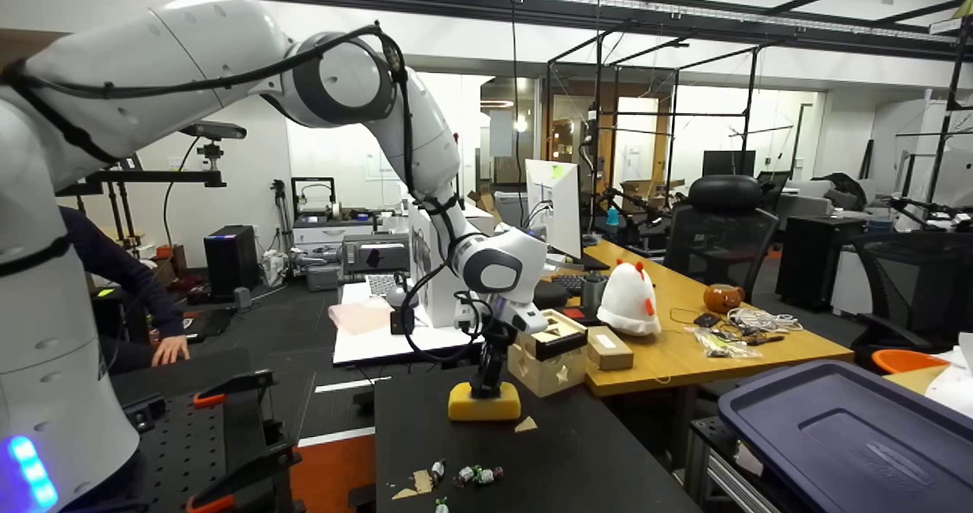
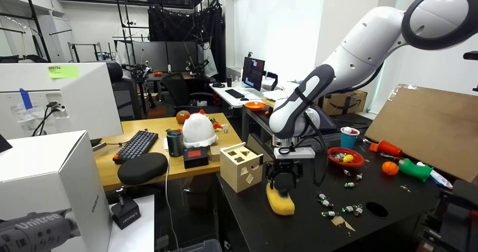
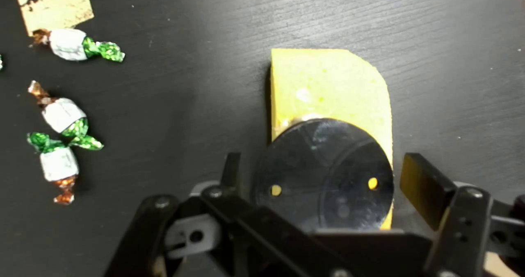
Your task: Put the sweets together using the sponge brush
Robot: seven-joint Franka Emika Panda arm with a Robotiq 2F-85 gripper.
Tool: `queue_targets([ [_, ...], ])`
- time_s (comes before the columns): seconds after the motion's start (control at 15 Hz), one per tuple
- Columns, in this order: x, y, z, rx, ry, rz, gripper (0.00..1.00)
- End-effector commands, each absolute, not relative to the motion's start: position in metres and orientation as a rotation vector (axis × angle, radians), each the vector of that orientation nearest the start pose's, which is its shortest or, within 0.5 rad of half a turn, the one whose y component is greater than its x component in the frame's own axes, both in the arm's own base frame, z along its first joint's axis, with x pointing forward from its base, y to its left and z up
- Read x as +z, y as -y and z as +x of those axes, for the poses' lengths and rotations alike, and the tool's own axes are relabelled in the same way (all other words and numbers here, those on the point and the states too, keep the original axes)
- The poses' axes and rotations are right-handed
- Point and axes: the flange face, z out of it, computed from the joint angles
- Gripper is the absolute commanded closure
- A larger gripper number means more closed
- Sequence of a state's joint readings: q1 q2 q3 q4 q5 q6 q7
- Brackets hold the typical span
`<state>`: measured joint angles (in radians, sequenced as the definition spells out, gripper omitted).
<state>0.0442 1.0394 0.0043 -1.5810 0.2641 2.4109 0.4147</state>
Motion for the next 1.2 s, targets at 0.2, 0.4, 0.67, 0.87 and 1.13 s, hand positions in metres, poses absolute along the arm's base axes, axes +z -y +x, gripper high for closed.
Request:
queue_targets([
  [0.2, 0.009, -0.032, 0.645, 0.368, -0.855, -2.879, 0.48],
  [0.4, 0.012, -0.035, 0.647, 0.356, -0.851, -2.885, 0.48],
  [0.67, 0.015, -0.038, 0.647, 0.347, -0.851, -2.887, 0.48],
  [0.87, 0.014, -0.039, 0.643, 0.357, -0.854, -2.884, 0.48],
  [1.13, 0.007, -0.037, 0.643, 0.360, -0.862, -2.884, 0.23],
])
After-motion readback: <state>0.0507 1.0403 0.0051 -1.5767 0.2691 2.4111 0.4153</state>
